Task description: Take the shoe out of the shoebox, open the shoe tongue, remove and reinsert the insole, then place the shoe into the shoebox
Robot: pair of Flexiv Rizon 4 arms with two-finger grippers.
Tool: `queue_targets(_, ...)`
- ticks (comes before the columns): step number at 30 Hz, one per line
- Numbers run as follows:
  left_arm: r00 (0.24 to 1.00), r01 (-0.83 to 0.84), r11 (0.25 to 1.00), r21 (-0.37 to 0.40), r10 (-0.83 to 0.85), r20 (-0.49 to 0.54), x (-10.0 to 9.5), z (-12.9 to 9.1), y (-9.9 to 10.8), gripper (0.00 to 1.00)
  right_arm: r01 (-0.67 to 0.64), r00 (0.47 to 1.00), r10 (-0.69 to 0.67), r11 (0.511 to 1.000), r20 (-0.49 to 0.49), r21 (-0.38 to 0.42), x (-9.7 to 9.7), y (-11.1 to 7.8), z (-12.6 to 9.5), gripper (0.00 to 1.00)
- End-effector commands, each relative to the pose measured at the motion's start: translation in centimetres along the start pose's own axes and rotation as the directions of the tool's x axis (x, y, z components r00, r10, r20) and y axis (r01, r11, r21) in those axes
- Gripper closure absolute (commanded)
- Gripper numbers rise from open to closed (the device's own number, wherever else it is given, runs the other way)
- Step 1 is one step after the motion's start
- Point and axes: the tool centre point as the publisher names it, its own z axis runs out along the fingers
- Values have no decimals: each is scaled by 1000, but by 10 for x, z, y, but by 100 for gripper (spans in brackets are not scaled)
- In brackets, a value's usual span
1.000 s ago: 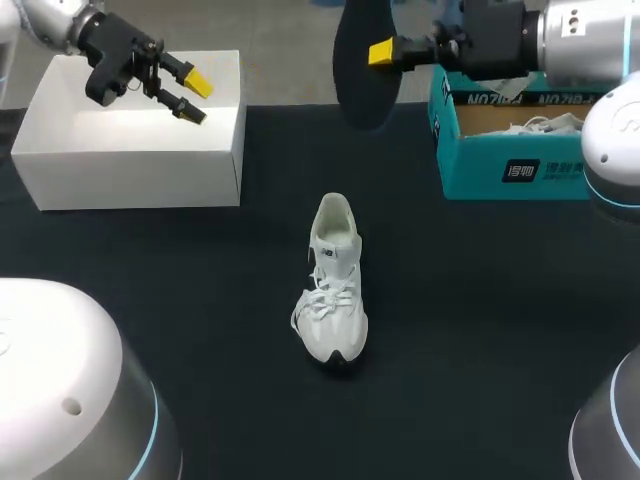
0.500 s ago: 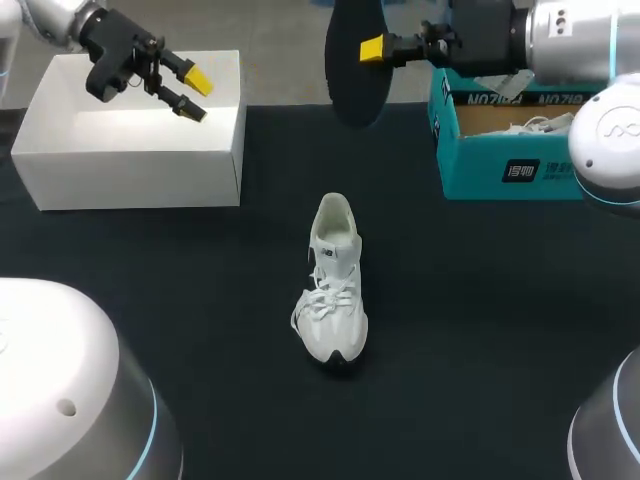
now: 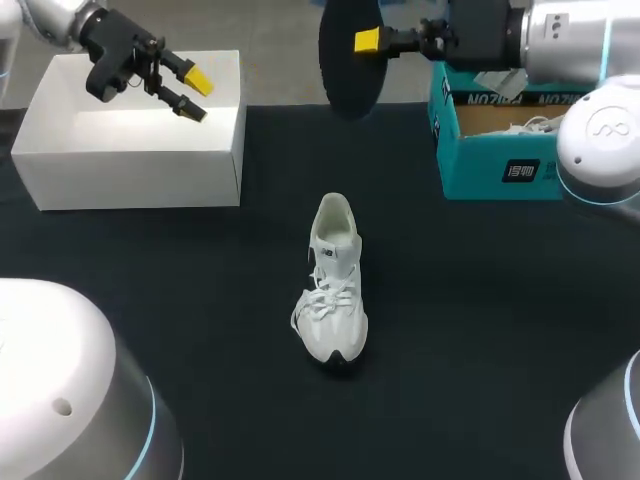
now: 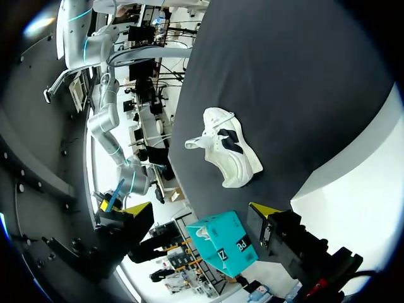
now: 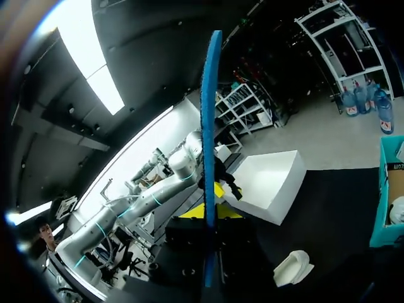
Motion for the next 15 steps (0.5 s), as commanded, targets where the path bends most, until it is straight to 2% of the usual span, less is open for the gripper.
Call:
queue_targets(1,1000,-1,1000,2,1,-3,-1,-1,0,0,0,998,-2,1000,-56,-20,-24,-11,29,100)
queue_targets(7,1000,-1,1000,2,1,-3,-1,-1,0,0,-14,998,15,999,-60,30,-44,-26,41,100)
queue_targets(15,1000,-1,1000,2,1,-3,-1,-1,0,0,-61,997,60,998,-54,-14,-67,-54,43,100)
